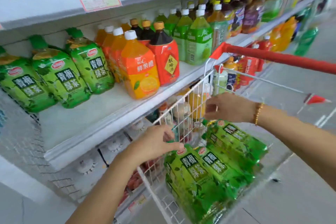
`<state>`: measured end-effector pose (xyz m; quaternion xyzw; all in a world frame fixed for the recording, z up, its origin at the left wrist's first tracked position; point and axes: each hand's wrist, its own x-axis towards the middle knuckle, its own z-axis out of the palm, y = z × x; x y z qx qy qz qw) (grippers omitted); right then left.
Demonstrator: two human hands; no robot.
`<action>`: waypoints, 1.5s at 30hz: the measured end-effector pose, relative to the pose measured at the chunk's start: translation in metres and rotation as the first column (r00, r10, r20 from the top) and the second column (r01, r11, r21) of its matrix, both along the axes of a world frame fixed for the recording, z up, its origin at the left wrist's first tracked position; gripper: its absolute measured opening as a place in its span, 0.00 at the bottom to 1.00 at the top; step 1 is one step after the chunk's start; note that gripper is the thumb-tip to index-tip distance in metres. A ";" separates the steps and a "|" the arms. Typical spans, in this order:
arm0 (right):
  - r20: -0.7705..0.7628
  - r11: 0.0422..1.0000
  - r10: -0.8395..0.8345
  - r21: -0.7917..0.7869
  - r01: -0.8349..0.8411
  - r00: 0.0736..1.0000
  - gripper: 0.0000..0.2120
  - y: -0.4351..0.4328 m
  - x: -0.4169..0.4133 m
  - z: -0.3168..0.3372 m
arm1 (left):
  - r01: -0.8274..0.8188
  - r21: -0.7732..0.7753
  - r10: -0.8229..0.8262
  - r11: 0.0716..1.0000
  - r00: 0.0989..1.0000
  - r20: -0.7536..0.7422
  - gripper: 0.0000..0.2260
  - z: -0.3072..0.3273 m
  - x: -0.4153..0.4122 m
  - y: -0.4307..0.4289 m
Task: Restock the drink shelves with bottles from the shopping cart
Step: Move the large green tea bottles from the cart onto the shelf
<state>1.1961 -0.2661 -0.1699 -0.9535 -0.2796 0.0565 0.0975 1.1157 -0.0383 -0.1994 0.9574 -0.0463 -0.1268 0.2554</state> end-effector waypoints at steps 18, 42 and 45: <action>-0.566 0.812 -0.580 -0.458 0.361 0.587 0.43 -0.026 0.024 -0.051 | -0.595 -0.166 0.260 0.786 0.562 -0.785 0.45 -0.040 0.016 -0.038; -0.154 0.913 -0.178 -0.395 0.104 0.972 0.26 0.001 -0.016 -0.036 | -0.429 -0.447 0.373 0.785 0.903 -0.213 0.26 -0.004 -0.010 -0.031; -0.139 0.963 -0.214 -0.193 0.186 0.967 0.30 -0.016 -0.012 -0.012 | -0.360 -0.587 0.435 0.726 0.901 -0.014 0.30 0.014 -0.026 -0.010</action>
